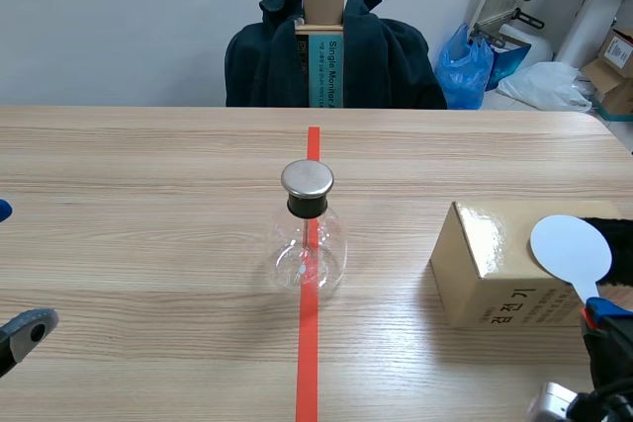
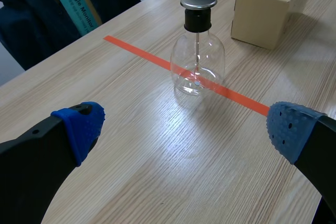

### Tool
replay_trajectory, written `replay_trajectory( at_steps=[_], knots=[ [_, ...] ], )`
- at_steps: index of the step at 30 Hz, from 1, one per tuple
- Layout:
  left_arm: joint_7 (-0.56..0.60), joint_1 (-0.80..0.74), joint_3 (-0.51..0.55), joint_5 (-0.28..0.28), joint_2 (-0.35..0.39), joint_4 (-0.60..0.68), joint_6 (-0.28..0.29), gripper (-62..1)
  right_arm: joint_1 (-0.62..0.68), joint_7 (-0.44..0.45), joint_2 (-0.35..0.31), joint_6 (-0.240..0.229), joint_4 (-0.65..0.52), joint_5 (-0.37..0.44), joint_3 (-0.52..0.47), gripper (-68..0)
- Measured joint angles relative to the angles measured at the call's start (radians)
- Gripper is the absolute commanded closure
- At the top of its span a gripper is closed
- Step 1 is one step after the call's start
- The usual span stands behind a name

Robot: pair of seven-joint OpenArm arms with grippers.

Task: Do the electroscope experiment.
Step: 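Rub the plate on the fur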

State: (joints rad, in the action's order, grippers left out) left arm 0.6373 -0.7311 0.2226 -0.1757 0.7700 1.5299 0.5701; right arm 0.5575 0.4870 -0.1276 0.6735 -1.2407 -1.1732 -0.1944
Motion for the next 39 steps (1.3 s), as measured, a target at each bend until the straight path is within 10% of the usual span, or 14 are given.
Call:
replay_trajectory(
  at_steps=[4,11,17,24,30,36,39],
  knots=[
    [0.000,0.000,0.000,0.000,0.000,0.000,0.000,-62.3,0.000,-0.193,-0.001,0.002,0.000,0.004,0.003,-0.8],
    [0.000,0.000,0.000,0.000,0.000,0.000,0.000,-62.3,0.000,0.071,-0.001,0.020,0.000,-0.013,0.019,-0.8],
    [-0.020,0.000,0.000,0.000,0.000,0.000,0.000,-62.3,0.000,-0.206,0.000,0.060,0.000,-0.005,0.025,-0.8],
    [-0.019,0.000,0.000,0.000,0.000,0.000,0.000,-62.3,0.000,-0.012,-0.002,0.060,0.000,-0.017,0.050,-0.8],
    [-0.019,0.000,0.000,0.000,0.000,0.000,0.000,-62.3,-0.001,-0.236,0.002,0.060,0.000,-0.008,0.047,-0.8],
    [-0.019,0.000,0.000,0.000,0.000,0.000,0.000,-62.3,0.000,0.043,-0.008,0.060,0.000,-0.040,0.040,-0.8],
    [-0.019,0.000,0.000,0.000,0.000,0.000,0.000,-62.3,0.000,-0.050,0.000,0.060,0.000,-0.038,0.048,-0.8]
  ],
)
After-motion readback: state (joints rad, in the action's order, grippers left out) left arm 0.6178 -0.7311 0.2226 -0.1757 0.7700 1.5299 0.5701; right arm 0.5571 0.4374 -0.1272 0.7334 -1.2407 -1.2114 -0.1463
